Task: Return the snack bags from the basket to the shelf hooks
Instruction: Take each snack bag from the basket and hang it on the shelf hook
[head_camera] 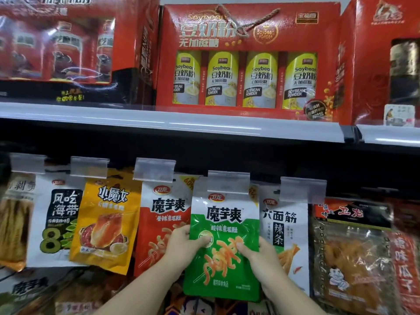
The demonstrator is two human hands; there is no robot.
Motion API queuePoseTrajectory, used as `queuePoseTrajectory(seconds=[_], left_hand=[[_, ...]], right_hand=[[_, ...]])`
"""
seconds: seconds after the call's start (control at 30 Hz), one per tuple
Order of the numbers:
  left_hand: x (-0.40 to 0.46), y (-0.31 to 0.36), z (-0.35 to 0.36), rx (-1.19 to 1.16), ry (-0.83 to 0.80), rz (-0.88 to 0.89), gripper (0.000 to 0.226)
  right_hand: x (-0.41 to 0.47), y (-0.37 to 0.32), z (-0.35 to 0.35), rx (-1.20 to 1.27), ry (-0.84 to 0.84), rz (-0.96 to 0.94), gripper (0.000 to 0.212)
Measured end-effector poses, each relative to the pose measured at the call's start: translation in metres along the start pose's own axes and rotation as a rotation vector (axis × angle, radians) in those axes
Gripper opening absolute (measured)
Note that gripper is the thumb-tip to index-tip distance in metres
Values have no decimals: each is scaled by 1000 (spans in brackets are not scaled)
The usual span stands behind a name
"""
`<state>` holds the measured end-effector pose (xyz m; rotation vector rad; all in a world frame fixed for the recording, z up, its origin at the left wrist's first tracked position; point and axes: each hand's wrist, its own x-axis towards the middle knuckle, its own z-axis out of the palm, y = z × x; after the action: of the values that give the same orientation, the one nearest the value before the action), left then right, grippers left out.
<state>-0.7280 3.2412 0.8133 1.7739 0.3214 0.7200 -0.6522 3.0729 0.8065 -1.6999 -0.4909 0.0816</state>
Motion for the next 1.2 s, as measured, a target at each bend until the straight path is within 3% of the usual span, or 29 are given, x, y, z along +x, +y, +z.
queuePoseTrajectory(seconds=[0.1,0.23,0.3,0.43,0.7,0.8,0.97,1.2], left_hand=[[7,-6,5,-14,7,2,14],[14,-13,8,-29,10,-5,20],[15,-16,6,-25,21,3,22],[12,-19,4,27,72,55,39],[-5,-11,-4,145,184,154,49],[-12,-10,-12,218,241,175,48],[-25,-6,-31,260,274,182,25],[-67,-9,-76,506,302,200,30]], right_hand=[[7,1,2,0,3,22,26],[22,20,7,-63,45,-21,71],[24,22,7,-79,65,-38,77],[14,10,6,-128,137,-66,56],[4,-3,5,-339,285,-194,68],[-3,-9,4,-469,300,-263,63],[-19,-16,6,-703,225,-438,50],[-54,-32,39,-1039,-62,-695,46]])
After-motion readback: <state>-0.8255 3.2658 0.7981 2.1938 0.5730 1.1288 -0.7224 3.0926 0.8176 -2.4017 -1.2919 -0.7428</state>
